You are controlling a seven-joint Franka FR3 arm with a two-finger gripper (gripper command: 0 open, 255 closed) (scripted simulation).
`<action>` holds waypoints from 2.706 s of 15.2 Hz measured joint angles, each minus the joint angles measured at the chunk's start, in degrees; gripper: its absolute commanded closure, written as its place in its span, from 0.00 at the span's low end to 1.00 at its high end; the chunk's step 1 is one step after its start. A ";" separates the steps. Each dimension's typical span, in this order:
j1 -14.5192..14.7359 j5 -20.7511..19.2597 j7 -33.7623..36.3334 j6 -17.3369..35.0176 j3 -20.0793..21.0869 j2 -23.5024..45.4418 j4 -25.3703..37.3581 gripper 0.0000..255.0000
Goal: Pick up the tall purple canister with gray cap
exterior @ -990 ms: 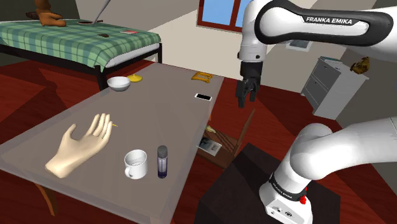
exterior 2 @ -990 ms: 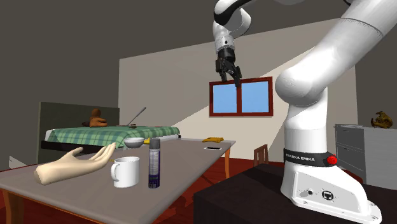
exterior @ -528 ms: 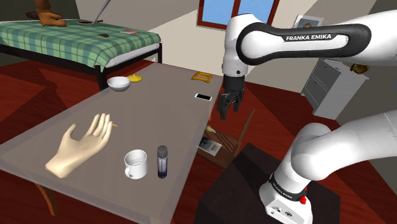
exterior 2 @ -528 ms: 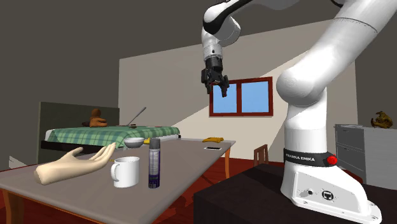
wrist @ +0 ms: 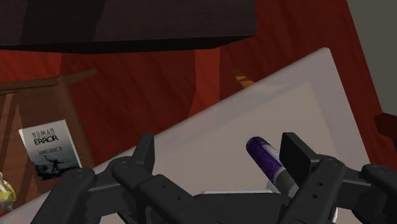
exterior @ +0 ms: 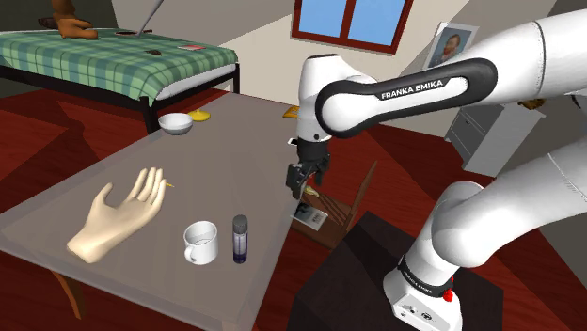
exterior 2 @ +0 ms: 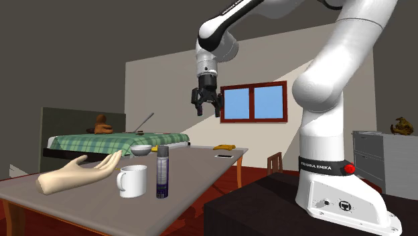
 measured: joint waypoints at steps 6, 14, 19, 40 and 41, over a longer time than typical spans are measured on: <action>0.27 -1.63 6.64 11.68 5.84 11.03 2.87 0.00; 0.07 -13.17 20.23 24.36 11.47 29.44 11.30 0.00; 1.11 -19.08 25.57 28.15 11.37 35.82 13.93 0.00; 1.35 -20.11 26.53 29.40 11.25 36.92 13.67 1.00; 1.16 -19.63 26.00 28.77 11.31 36.40 13.87 1.00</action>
